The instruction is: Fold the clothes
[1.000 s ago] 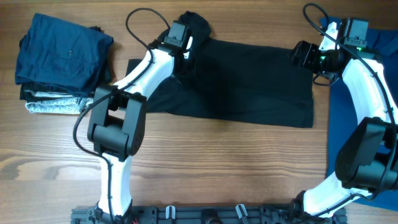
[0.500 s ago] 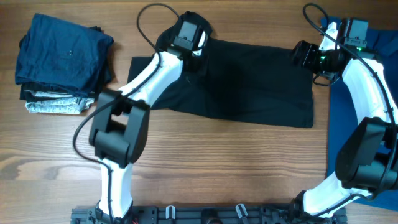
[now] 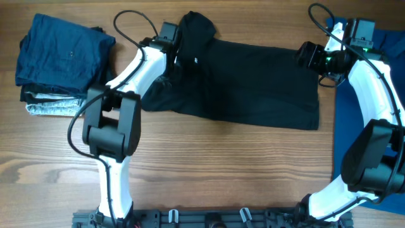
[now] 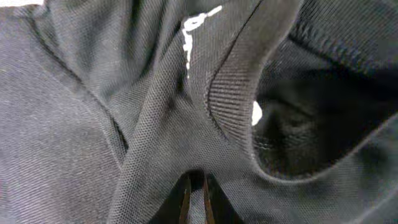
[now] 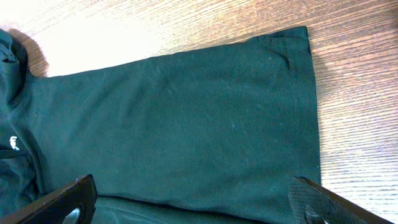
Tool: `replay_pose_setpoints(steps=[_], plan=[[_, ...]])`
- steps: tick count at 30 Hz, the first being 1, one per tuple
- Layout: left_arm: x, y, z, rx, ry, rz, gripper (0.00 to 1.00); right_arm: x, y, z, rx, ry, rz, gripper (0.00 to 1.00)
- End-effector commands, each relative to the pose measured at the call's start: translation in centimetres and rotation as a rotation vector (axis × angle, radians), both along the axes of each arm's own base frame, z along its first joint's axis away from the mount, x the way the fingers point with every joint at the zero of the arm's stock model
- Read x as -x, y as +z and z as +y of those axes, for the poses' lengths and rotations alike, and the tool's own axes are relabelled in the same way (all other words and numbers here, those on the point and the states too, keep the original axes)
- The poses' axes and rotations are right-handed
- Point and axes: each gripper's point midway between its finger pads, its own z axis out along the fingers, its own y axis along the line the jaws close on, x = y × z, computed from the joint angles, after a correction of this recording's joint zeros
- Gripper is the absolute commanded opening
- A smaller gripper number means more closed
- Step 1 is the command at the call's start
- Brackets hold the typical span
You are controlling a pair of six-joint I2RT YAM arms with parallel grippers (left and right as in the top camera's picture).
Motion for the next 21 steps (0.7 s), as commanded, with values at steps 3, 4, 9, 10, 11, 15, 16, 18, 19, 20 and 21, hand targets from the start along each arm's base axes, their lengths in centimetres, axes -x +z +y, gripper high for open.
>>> replay_pose_setpoints(steps=[3, 4, 9, 10, 11, 15, 16, 18, 19, 20, 21], plan=[[-2.4, -0.2, -1.9, 0.083, -0.028, -0.09, 0.1, 0.0, -0.3, 0.3, -0.017, 0.002, 0.007, 0.99], [-3.1, 0.2, -2.1, 0.091, -0.029, -0.115, 0.11, 0.0, -0.3, 0.3, -0.017, 0.002, 0.007, 0.99], [-4.3, 1.0, -2.5, 0.104, -0.031, -0.161, 0.18, 0.0, -0.3, 0.3, -0.017, 0.002, 0.007, 1.0], [-4.5, 0.9, -2.6, 0.11, -0.031, -0.177, 0.18, 0.0, -0.3, 0.3, -0.017, 0.002, 0.007, 1.0], [-4.9, 0.8, -2.7, 0.117, -0.032, -0.198, 0.19, 0.0, -0.3, 0.3, -0.017, 0.001, 0.007, 0.99], [-6.3, 1.5, -3.1, 0.136, -0.03, -0.26, 0.19, 0.0, -0.3, 0.3, -0.017, 0.002, 0.007, 0.99], [-6.3, 1.5, -3.1, 0.138, -0.026, -0.26, 0.19, 0.0, -0.3, 0.3, -0.017, 0.002, 0.007, 0.99], [-6.3, 1.2, -3.2, 0.136, -0.027, -0.256, 0.19, 0.0, -0.3, 0.3, -0.017, 0.002, 0.007, 1.0], [-6.1, 0.4, -3.2, 0.132, -0.028, -0.241, 0.2, 0.0, -0.3, 0.3, -0.017, 0.002, 0.007, 0.99], [-6.0, -0.1, -3.2, 0.13, -0.028, -0.232, 0.22, 0.0, -0.3, 0.3, -0.017, 0.002, 0.007, 1.0], [-5.8, -1.0, -3.1, 0.124, -0.028, -0.213, 0.25, 0.0, -0.3, 0.3, -0.017, 0.002, 0.007, 0.99]])
